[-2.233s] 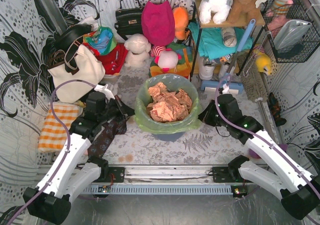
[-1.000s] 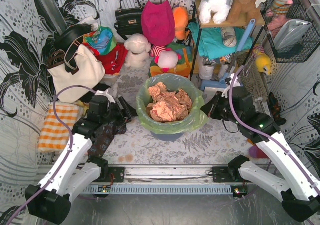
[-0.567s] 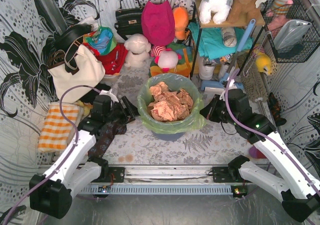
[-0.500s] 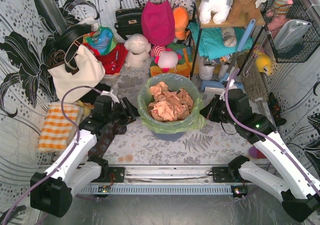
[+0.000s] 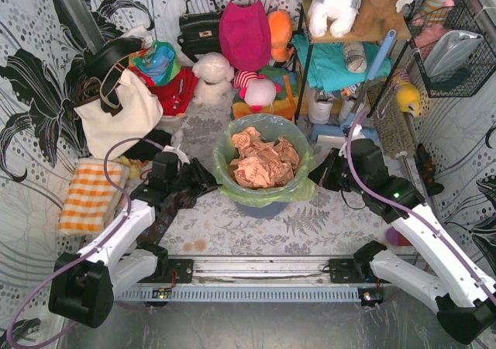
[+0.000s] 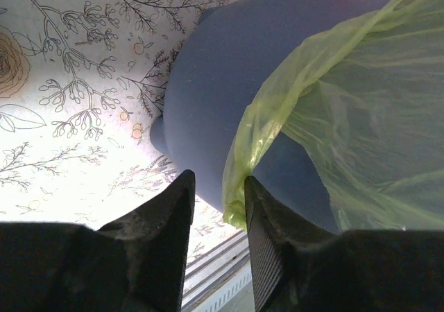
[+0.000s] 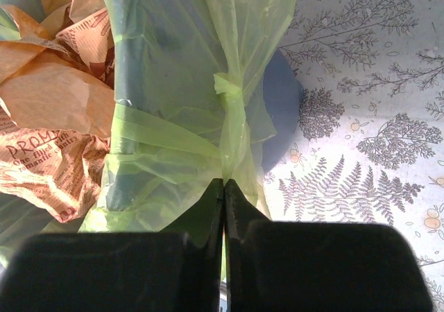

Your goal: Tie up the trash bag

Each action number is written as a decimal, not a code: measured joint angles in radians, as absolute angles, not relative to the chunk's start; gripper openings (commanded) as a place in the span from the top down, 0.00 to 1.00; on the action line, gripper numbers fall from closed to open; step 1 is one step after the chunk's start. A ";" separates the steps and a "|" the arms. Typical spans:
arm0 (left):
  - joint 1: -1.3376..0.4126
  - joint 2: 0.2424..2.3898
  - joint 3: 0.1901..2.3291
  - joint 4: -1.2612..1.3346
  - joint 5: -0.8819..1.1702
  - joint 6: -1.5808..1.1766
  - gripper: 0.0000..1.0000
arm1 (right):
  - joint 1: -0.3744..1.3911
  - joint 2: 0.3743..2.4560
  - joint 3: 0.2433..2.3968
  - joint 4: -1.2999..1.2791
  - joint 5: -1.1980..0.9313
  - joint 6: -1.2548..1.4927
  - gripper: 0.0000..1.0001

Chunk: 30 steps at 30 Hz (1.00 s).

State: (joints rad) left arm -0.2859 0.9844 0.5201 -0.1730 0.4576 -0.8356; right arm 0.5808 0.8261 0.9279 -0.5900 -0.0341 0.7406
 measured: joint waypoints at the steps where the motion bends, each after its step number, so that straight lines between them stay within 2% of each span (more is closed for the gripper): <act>1: -0.286 0.989 0.516 -0.169 0.460 -0.837 0.63 | 0.581 0.826 0.927 -0.590 -0.035 0.741 1.00; 7: -0.286 0.996 0.513 -0.129 0.465 -0.844 0.79 | 0.581 0.830 0.927 -0.590 -0.038 0.741 1.00; 11: -0.286 0.997 0.514 -0.115 0.469 -0.848 1.00 | 0.581 0.834 0.927 -0.590 -0.038 0.741 1.00; 18: -0.286 0.925 0.525 -0.179 0.442 -0.829 1.00 | 0.581 0.834 0.928 -0.592 -0.038 0.741 1.00; 30: -0.286 0.794 0.701 -0.413 0.351 -0.756 1.00 | 0.581 0.838 1.008 -0.633 -0.021 0.740 1.00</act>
State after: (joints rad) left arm -0.2859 0.7940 0.7010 -0.4133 0.3508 -0.7559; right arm 0.5808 0.8383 1.0077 -0.6334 -0.0208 0.7403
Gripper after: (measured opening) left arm 0.009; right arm 0.002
